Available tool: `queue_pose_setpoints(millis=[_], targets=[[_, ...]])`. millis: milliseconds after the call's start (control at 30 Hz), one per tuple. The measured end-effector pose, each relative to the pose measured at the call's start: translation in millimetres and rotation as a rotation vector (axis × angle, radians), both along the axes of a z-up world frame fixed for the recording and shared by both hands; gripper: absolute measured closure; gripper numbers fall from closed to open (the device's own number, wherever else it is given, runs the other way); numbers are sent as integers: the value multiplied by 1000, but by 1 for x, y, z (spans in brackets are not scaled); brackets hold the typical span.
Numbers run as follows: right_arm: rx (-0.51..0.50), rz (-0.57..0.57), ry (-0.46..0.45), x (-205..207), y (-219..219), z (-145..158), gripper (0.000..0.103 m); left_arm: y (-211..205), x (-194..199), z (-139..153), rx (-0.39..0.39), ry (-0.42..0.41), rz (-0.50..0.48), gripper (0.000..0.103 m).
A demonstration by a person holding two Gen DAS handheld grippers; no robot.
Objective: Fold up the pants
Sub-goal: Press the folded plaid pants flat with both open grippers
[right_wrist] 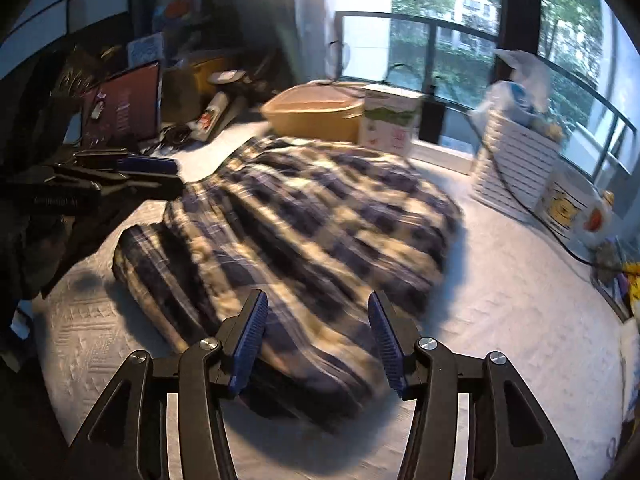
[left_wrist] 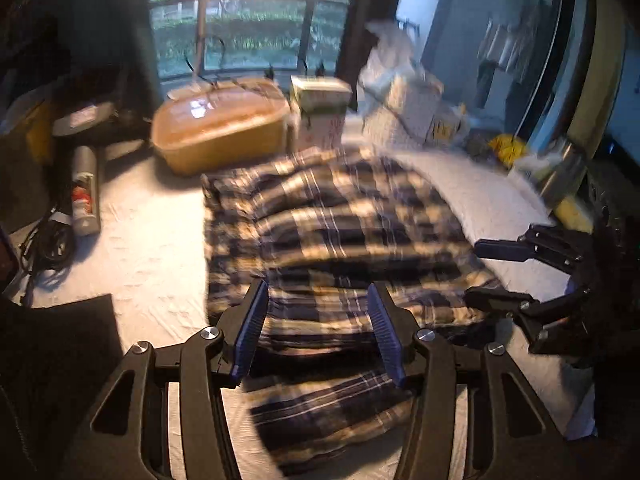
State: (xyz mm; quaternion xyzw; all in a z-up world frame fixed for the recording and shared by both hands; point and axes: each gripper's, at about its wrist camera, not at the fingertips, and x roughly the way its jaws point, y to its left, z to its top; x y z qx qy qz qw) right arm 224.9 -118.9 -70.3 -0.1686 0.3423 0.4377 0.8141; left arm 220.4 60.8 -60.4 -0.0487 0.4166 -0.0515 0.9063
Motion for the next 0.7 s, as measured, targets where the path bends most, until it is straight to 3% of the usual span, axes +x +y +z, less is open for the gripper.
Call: queue_pose_setpoints(millis=[100, 300, 533, 700], targets=[[-55, 10, 17, -5, 11, -15, 48, -8, 7, -21, 56, 64, 12, 51], [-53, -16, 59, -5, -14, -30, 44, -11, -3, -29, 65, 59, -17, 51], [-69, -67, 68, -5, -38, -30, 42, 6, -24, -15, -8, 74, 20, 51], [-6, -112, 53, 9, -54, -9, 42, 30, -18, 5, -19, 29, 72, 51]])
